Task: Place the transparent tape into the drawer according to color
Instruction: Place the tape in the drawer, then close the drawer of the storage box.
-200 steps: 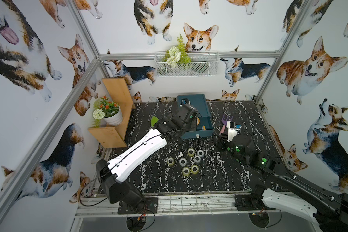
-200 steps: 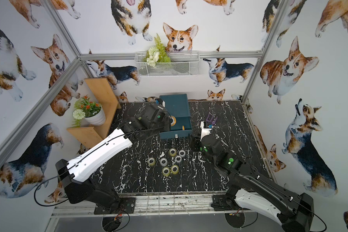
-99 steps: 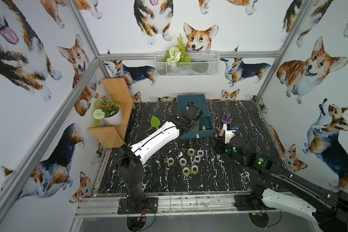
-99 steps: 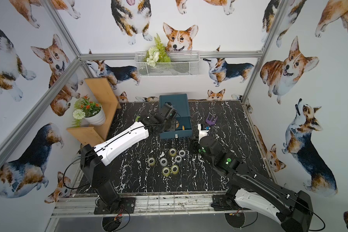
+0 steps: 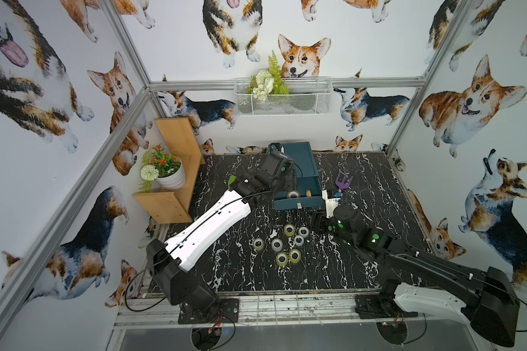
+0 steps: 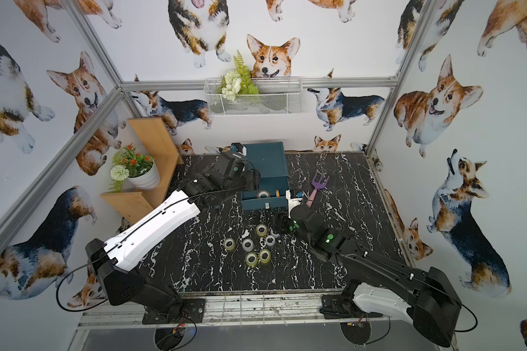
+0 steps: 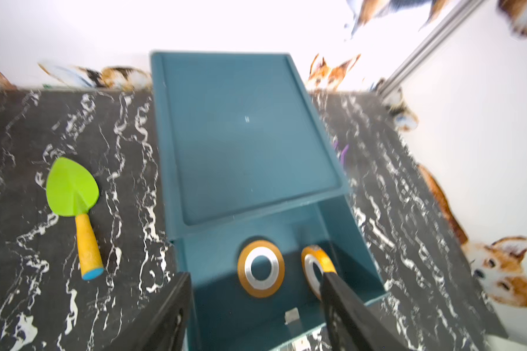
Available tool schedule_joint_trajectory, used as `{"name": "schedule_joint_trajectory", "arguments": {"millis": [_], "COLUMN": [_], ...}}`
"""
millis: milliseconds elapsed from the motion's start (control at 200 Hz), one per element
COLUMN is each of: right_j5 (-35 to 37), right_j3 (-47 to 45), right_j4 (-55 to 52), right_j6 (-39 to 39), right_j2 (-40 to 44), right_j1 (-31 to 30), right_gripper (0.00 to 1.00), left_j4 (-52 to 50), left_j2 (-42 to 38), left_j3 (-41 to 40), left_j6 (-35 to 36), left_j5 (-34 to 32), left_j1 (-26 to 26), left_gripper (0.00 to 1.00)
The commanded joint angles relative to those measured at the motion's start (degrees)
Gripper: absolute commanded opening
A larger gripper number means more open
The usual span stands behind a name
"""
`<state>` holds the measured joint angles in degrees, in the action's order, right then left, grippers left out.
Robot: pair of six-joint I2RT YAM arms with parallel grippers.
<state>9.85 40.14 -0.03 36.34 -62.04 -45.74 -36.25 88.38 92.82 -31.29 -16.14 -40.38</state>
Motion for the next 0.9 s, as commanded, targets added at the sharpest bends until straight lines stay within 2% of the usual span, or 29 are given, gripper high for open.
{"name": "schedule_joint_trajectory", "arguments": {"millis": [0,100,270,445,676,896], "right_j5": [-0.04,0.34,0.78,0.98,1.97,4.23], "right_j3": [1.26,2.19,2.65,1.39,2.20,6.13], "right_j4": [5.73,6.10,5.52,5.60,5.88,7.68], "right_j6": [2.47,3.10,3.73,4.57,4.27,2.86], "right_j2": [-1.68,-4.88,-5.90,-5.76,-7.50,-12.58], "right_j1": [-0.23,-0.49,-1.02,-1.37,-1.37,-0.64], "right_gripper": [0.71,0.71,0.70,0.70,0.70,0.70], "left_j4": [3.57,3.23,2.86,1.33,0.72,-0.29], "left_j2": [0.82,5.19,11.76,15.21,17.97,19.33], "left_j3": [0.26,3.97,7.03,7.69,8.00,6.24], "left_j6": [2.00,6.02,8.13,7.65,8.17,8.79], "left_j5": [-2.19,-7.00,-9.33,-7.85,-7.29,-7.24], "left_j1": [2.87,3.53,5.58,9.04,9.44,9.44], "left_gripper": [0.76,0.82,0.82,0.69,0.66,0.60]}}
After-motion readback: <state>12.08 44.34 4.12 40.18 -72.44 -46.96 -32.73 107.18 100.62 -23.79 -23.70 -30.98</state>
